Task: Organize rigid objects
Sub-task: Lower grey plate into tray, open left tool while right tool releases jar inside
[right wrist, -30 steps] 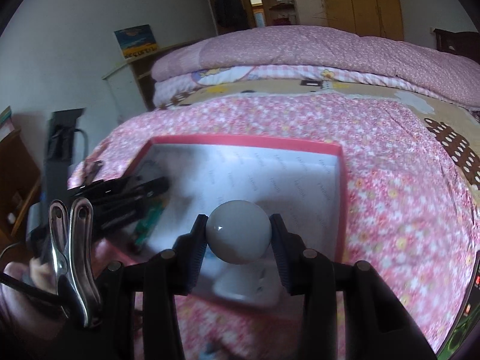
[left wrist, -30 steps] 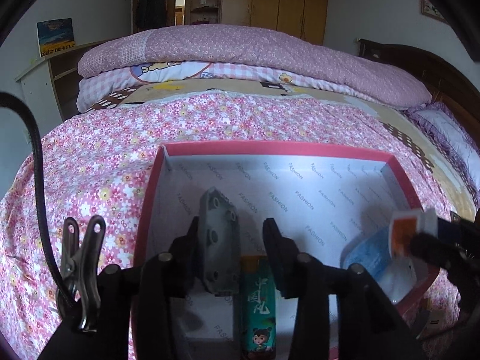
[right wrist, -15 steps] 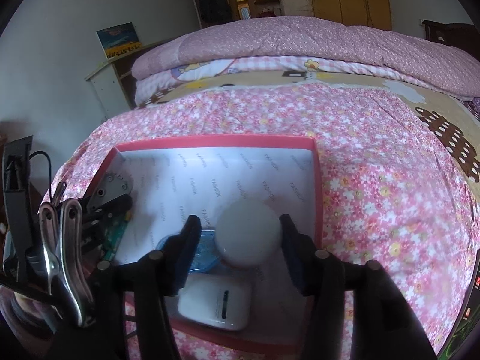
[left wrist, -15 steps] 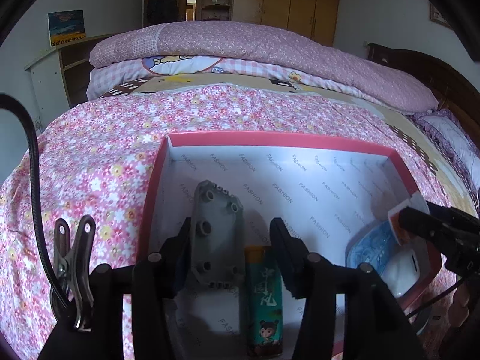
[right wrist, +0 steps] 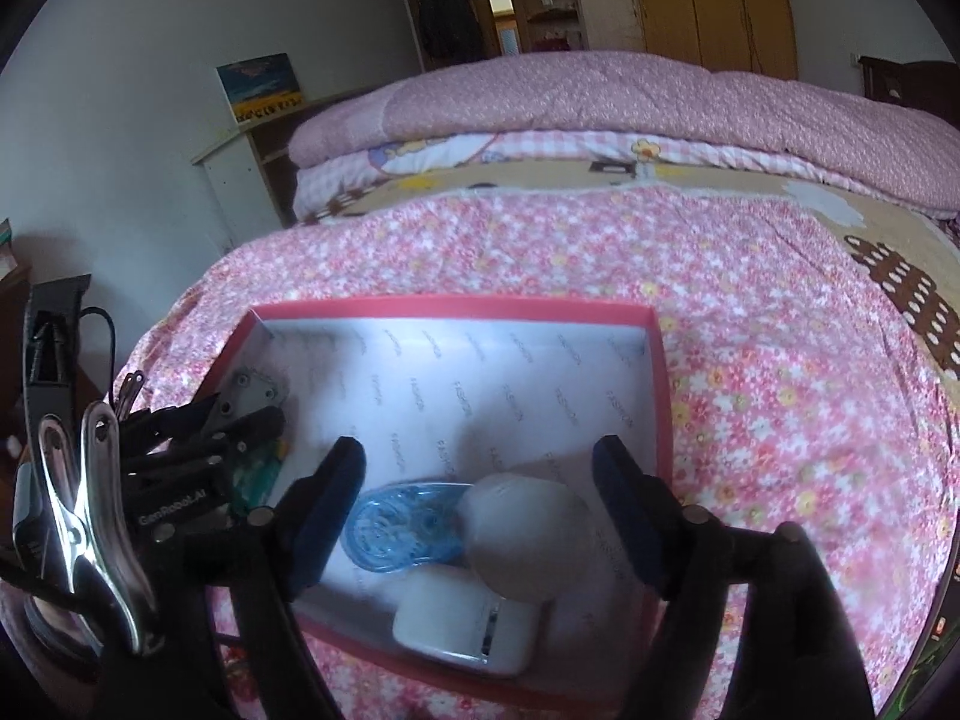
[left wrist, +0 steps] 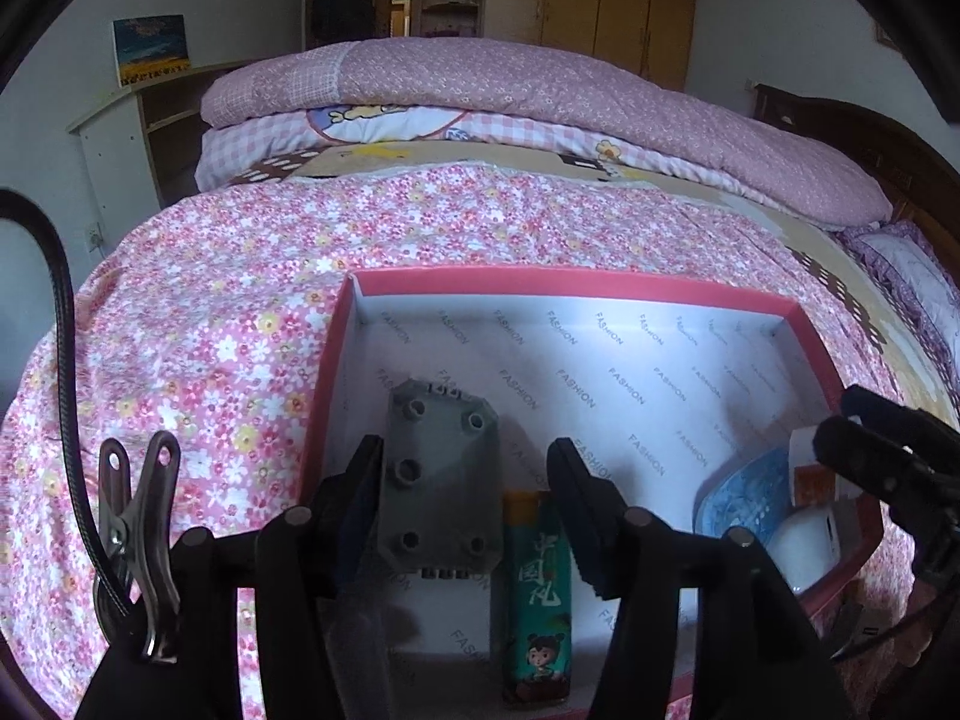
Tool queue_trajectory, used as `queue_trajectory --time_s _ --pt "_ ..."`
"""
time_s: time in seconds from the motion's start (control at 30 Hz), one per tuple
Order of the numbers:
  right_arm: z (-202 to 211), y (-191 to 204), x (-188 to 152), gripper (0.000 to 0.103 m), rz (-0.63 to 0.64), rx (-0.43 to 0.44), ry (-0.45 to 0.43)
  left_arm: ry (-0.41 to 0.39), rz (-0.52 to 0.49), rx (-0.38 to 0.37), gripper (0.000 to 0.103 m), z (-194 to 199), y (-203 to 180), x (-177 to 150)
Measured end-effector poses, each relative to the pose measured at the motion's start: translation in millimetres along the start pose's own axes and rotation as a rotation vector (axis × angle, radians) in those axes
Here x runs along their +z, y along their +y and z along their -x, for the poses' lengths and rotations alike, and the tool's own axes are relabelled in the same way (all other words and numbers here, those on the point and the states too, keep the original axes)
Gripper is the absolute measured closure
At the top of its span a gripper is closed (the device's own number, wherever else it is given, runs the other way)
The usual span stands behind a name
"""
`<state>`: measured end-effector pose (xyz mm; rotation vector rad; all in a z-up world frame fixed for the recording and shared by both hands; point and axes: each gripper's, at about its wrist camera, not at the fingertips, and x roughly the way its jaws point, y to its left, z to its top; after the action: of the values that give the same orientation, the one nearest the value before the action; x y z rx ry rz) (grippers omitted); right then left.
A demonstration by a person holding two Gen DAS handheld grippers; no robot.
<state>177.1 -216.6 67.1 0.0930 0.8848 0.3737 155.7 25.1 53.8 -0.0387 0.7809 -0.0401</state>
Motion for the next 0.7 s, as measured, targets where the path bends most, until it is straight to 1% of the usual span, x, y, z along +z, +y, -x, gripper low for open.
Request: queue_trajectory --time_s 0.1,0.27,0.7 --pt "5 2 -1 0.022 0.010 -0.001 -0.007 -0.011 0.006 0.019 0.045 6 -2 0" --pt "9 3 -4 0.022 0.003 0.011 -0.017 -0.026 0.004 0.026 0.045 19 -5 0" --pt "31 8 -9 0.022 0.002 0.007 -0.040 -0.056 -0.016 0.008 0.045 48 -16 -7"
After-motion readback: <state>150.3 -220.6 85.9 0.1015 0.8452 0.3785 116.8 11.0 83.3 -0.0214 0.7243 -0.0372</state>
